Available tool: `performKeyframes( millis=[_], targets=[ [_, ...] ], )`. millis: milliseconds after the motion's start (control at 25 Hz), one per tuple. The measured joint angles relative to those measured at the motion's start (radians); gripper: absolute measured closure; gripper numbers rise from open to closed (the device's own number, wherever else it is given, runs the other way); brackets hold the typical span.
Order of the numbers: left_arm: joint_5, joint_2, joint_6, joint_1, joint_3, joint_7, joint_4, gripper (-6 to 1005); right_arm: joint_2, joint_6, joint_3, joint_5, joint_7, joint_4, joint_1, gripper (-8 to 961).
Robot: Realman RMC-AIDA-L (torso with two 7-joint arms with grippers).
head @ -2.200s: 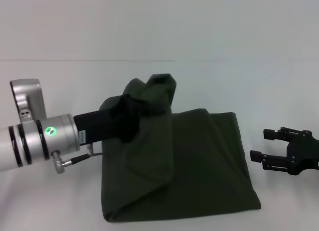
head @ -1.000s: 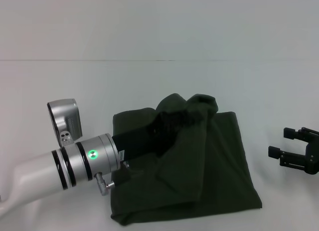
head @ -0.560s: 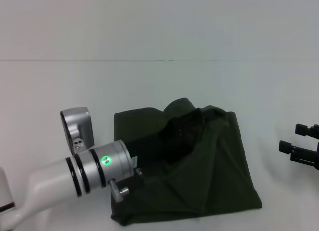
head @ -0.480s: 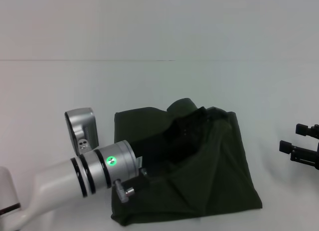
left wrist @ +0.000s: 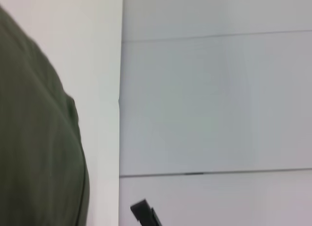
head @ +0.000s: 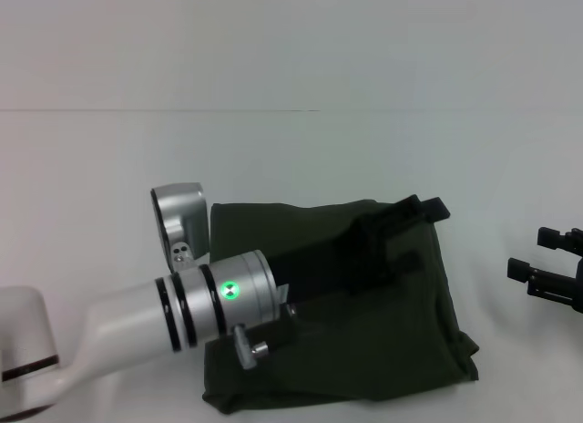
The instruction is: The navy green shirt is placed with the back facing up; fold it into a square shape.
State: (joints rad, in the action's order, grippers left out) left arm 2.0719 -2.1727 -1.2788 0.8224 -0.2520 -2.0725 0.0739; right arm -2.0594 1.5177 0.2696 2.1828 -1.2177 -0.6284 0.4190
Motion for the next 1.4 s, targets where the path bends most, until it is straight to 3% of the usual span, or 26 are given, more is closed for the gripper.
performKeyframes(
  millis=[280,440,560,800,880,960,1120,1400],
  targets=[
    [0.001,0.006,-0.196,-0.063,-0.095,0.013,-0.218,33,0.004,0.036,-0.009,0.000,-0.040,-0.002,-0.002,115],
    [-0.002,0.009,-0.278,-0.138,-0.201,0.104,-0.383,34,0.019,0.110,0.025,0.008,-0.193,-0.013,0.022,115],
    [-0.009,0.014,-0.340,-0.200,-0.215,0.206,-0.494,35,0.033,0.167,0.075,0.009,-0.338,-0.040,0.051,115],
    [-0.009,0.061,-0.413,-0.274,-0.221,0.445,-0.592,36,0.049,0.320,0.197,0.004,-0.501,-0.097,0.127,114],
    [-0.009,0.081,-0.422,-0.295,-0.215,0.516,-0.598,36,0.042,0.383,0.234,0.003,-0.439,-0.100,0.156,114],
    [-0.010,0.092,-0.435,-0.309,-0.203,0.574,-0.599,36,0.021,0.388,0.281,0.005,-0.360,-0.106,0.168,114],
    [-0.018,0.098,-0.456,-0.340,-0.191,0.631,-0.621,36,-0.026,0.242,0.449,0.009,-0.269,-0.154,0.155,114],
    [-0.017,0.097,-0.446,-0.362,-0.190,0.647,-0.632,35,-0.027,0.088,0.580,0.013,-0.267,-0.154,0.139,121]
  ],
)
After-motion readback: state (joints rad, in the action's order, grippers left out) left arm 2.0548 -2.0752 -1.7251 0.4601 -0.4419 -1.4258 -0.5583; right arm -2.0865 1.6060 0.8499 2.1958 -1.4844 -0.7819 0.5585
